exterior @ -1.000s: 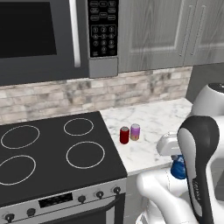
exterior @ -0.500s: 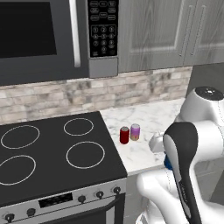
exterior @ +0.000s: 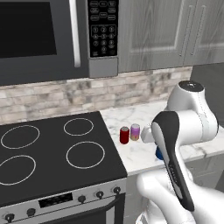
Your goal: Four empty soda cans are scattered around the kitchen. Gather all the cans and cluster them next to the stove for recycling.
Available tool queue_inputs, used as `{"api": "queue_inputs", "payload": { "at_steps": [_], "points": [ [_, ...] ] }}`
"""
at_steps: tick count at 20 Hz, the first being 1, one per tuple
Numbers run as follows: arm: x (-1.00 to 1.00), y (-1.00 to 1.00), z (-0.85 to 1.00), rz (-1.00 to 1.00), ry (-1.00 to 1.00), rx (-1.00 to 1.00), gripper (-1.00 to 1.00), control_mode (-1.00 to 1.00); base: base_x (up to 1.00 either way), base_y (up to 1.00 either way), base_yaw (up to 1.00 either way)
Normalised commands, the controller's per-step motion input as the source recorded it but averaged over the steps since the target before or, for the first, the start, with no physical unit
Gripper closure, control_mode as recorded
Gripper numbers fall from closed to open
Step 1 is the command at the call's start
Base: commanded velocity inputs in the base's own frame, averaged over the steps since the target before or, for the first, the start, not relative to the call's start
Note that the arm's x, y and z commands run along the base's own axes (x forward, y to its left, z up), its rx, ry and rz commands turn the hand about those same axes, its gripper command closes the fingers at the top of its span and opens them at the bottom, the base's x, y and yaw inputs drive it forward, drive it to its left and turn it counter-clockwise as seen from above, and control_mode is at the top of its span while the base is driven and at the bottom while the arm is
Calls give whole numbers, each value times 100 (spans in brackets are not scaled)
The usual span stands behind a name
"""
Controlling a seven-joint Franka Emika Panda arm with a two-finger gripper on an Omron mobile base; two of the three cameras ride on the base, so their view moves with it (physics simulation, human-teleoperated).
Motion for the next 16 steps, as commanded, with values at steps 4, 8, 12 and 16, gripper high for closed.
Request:
{"api": "queue_inputs", "payload": {
  "at_steps": [4, 8, 12, 16],
  "points": [
    [43, 3, -43, 6, 0, 0, 100, -100, 0, 0, 0],
    [37, 3, -29, 6, 0, 0, 100, -100, 0, 0, 0],
    [41, 5, -3, 4, 0, 0, 100, -100, 0, 0, 0],
    [49, 13, -19, 1, 0, 0, 100, -100, 0, 0, 0]
  ]
}}
